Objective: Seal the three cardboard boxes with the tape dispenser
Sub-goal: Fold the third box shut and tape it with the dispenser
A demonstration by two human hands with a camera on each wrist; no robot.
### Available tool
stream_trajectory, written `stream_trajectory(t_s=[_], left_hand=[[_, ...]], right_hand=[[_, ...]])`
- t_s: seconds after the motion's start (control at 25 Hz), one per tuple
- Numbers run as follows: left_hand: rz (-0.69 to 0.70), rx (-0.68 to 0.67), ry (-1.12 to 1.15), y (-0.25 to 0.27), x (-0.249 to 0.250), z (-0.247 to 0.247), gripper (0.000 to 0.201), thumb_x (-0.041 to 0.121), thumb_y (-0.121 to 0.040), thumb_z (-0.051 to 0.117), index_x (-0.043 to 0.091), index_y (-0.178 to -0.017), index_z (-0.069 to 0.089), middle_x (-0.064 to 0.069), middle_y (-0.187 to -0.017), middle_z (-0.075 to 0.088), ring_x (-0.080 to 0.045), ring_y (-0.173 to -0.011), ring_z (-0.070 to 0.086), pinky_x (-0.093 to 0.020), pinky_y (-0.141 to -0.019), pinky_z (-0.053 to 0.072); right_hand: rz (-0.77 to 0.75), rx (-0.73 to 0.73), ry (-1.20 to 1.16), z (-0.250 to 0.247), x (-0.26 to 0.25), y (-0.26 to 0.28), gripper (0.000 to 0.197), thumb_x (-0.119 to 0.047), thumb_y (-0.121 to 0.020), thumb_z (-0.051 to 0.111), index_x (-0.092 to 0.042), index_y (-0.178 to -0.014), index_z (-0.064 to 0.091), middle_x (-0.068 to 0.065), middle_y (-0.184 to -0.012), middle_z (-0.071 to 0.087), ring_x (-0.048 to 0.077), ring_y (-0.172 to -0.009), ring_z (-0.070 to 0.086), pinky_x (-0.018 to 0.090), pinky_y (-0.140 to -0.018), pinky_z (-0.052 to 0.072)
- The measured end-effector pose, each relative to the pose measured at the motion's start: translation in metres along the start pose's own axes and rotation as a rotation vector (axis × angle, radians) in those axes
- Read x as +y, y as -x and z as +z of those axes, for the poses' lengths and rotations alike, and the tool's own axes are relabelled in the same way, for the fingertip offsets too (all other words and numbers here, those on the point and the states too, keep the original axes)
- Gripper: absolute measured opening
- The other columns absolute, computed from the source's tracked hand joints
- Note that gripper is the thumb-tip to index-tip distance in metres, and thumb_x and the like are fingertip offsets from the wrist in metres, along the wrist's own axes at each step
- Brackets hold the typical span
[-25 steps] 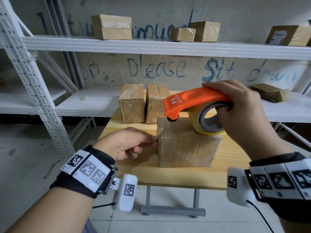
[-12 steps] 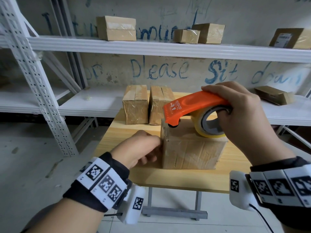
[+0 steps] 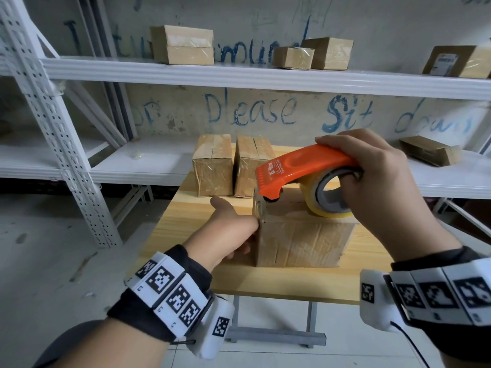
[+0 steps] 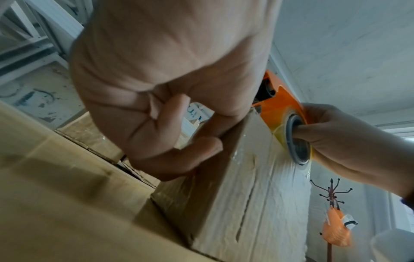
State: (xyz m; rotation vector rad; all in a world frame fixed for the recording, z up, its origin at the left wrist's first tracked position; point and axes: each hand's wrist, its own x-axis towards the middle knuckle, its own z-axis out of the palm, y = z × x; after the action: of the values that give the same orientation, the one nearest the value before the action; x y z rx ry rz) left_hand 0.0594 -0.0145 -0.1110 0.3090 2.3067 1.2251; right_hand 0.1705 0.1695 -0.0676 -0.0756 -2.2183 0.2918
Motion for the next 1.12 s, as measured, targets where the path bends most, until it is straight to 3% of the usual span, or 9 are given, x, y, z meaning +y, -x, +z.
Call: stream_trajectory(t_s=[0.16,0.24,0.32,0.4,0.6,0.72,0.88,1.0,1.12], left_hand=[[-0.002,-0.007,-0.06,-0.004,-0.004,-0.002,0.07,0.023,-0.093,0.052,0.015,-0.152,0.015,-0.004,-0.084,0.057,-0.016,-0.053,0.059,-0.022,-0.045,0.038],[0.088,-0.032,-0.141,-0.005,-0.004,-0.005,0.036,0.02,-0.092,0.051,0.014,-0.127,0.043,-0.004,-0.085,0.054,-0.018,-0.065,0.055,-0.025,-0.05,0.038],[0.2,-0.028,-0.181,-0.007,-0.004,-0.007,0.006,0.012,-0.089,0.05,0.016,-0.09,0.047,-0.003,-0.076,0.047,-0.018,-0.064,0.045,-0.028,-0.054,0.033],[0.281,-0.043,-0.23,-0.008,-0.005,-0.008,0.016,0.006,-0.087,0.05,0.017,-0.08,0.042,-0.003,-0.072,0.042,-0.019,-0.061,0.04,-0.029,-0.053,0.03],[0.433,-0.054,-0.319,-0.017,-0.01,-0.028,0.021,0.003,-0.088,0.053,0.023,-0.083,0.053,-0.005,-0.087,0.059,-0.027,-0.064,0.055,-0.027,-0.053,0.039],[0.533,-0.129,-0.356,-0.015,-0.006,-0.038,0.031,-0.004,-0.077,0.046,0.026,-0.069,0.05,-0.016,-0.097,0.06,-0.034,-0.078,0.057,-0.033,-0.063,0.041],[0.572,-0.194,-0.408,-0.009,-0.009,-0.034,0.019,0.003,-0.079,0.065,0.017,-0.073,0.054,0.003,-0.091,0.056,-0.02,-0.083,0.056,-0.027,-0.072,0.046],[0.614,-0.118,-0.427,-0.014,-0.013,-0.033,0.018,0.019,-0.08,0.075,0.019,-0.081,0.057,0.009,-0.105,0.047,-0.016,-0.091,0.061,-0.029,-0.079,0.051],[0.616,-0.171,-0.353,-0.022,-0.018,-0.033,0.021,0.018,-0.076,0.081,0.021,-0.082,0.061,0.006,-0.092,0.063,-0.019,-0.084,0.067,-0.031,-0.074,0.054]], right_hand=[[0.002,0.004,0.01,0.0,-0.001,0.0,0.064,0.02,-0.072,0.051,-0.013,-0.125,0.066,0.004,-0.119,0.061,0.019,-0.108,0.057,0.028,-0.092,0.047],[-0.002,0.001,0.005,0.0,-0.001,0.0,0.064,0.02,-0.073,0.052,-0.013,-0.125,0.065,0.004,-0.119,0.061,0.019,-0.108,0.057,0.027,-0.093,0.047],[0.0,0.001,0.003,0.001,-0.001,0.0,0.064,0.021,-0.073,0.052,-0.013,-0.125,0.065,0.005,-0.119,0.061,0.019,-0.109,0.057,0.028,-0.092,0.047],[0.004,0.003,0.002,0.001,-0.001,0.0,0.064,0.021,-0.073,0.052,-0.014,-0.126,0.065,0.005,-0.119,0.061,0.019,-0.109,0.056,0.029,-0.092,0.048],[0.002,0.0,-0.012,0.001,-0.002,0.0,0.064,0.022,-0.073,0.052,-0.013,-0.125,0.065,0.005,-0.118,0.06,0.019,-0.108,0.056,0.03,-0.091,0.048],[0.004,0.003,-0.005,0.001,-0.002,0.0,0.063,0.021,-0.075,0.053,-0.014,-0.125,0.065,0.005,-0.119,0.06,0.019,-0.108,0.056,0.029,-0.092,0.048],[0.012,0.002,-0.01,0.001,-0.002,0.0,0.064,0.02,-0.073,0.051,-0.015,-0.125,0.065,0.004,-0.119,0.06,0.021,-0.109,0.056,0.036,-0.093,0.05],[0.011,0.005,-0.007,0.002,-0.002,0.0,0.064,0.019,-0.073,0.051,-0.014,-0.126,0.065,0.005,-0.119,0.06,0.023,-0.109,0.057,0.039,-0.092,0.05],[0.016,0.008,-0.015,0.003,-0.002,0.0,0.064,0.019,-0.072,0.051,-0.014,-0.125,0.066,0.005,-0.118,0.06,0.023,-0.108,0.057,0.039,-0.091,0.05]])
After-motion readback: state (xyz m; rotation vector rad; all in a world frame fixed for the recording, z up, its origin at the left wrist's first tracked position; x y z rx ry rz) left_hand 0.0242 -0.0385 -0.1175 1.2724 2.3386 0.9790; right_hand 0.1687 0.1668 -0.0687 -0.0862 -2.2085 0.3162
